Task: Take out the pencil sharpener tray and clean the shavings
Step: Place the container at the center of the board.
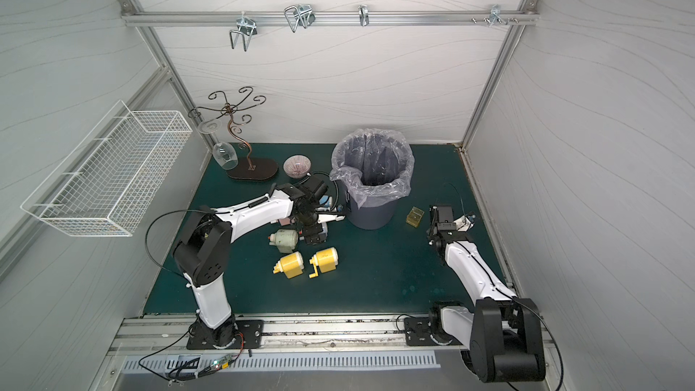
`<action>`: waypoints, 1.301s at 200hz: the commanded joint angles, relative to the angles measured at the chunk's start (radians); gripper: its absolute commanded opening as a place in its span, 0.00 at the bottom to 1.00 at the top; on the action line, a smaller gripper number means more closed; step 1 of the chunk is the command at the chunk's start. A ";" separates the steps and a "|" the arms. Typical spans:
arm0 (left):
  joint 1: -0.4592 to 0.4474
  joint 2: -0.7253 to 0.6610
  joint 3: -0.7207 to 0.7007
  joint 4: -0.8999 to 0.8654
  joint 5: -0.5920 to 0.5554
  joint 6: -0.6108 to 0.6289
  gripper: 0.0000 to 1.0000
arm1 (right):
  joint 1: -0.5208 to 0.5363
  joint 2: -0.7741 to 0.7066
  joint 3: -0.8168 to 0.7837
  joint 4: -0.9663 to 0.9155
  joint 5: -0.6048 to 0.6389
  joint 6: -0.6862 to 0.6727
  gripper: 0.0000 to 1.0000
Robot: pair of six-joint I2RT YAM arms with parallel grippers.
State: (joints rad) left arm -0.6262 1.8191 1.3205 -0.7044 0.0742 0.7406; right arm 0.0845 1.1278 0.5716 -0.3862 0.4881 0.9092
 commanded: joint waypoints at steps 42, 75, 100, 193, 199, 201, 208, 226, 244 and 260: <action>-0.003 -0.284 -0.104 0.212 -0.174 -0.128 1.00 | 0.214 -0.034 0.021 -0.097 0.134 0.096 0.00; -0.003 -0.437 -0.179 0.264 -0.195 -0.230 1.00 | 0.332 0.054 0.039 -0.084 0.186 0.133 0.00; 0.003 -0.574 -0.238 0.281 -0.215 -0.337 1.00 | 0.438 0.045 -0.016 0.019 0.265 0.096 0.00; 0.020 -0.908 -0.384 0.138 -0.298 -0.604 1.00 | 0.702 0.198 -0.126 0.239 0.320 0.096 0.00; 0.020 -0.914 -0.386 0.129 -0.297 -0.613 1.00 | 0.718 0.203 -0.144 0.276 0.315 0.099 0.00; 0.020 -0.916 -0.387 0.126 -0.295 -0.616 1.00 | 0.722 0.205 -0.150 0.287 0.312 0.101 0.00; 0.020 -0.921 -0.389 0.118 -0.289 -0.621 1.00 | 0.731 0.208 -0.166 0.321 0.305 0.107 0.00; 0.020 -0.922 -0.388 0.109 -0.299 -0.652 1.00 | 0.732 0.211 -0.184 0.340 0.290 0.119 0.00; 0.020 -0.905 -0.371 0.094 -0.305 -0.674 1.00 | 0.736 0.231 -0.197 0.351 0.252 0.121 0.00; 0.020 -0.889 -0.354 0.075 -0.299 -0.679 1.00 | 0.736 0.228 -0.194 0.337 0.232 0.122 0.13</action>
State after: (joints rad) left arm -0.6094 0.9131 0.9234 -0.6067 -0.2119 0.1165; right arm 0.8162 1.3441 0.3920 -0.0490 0.8085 1.0065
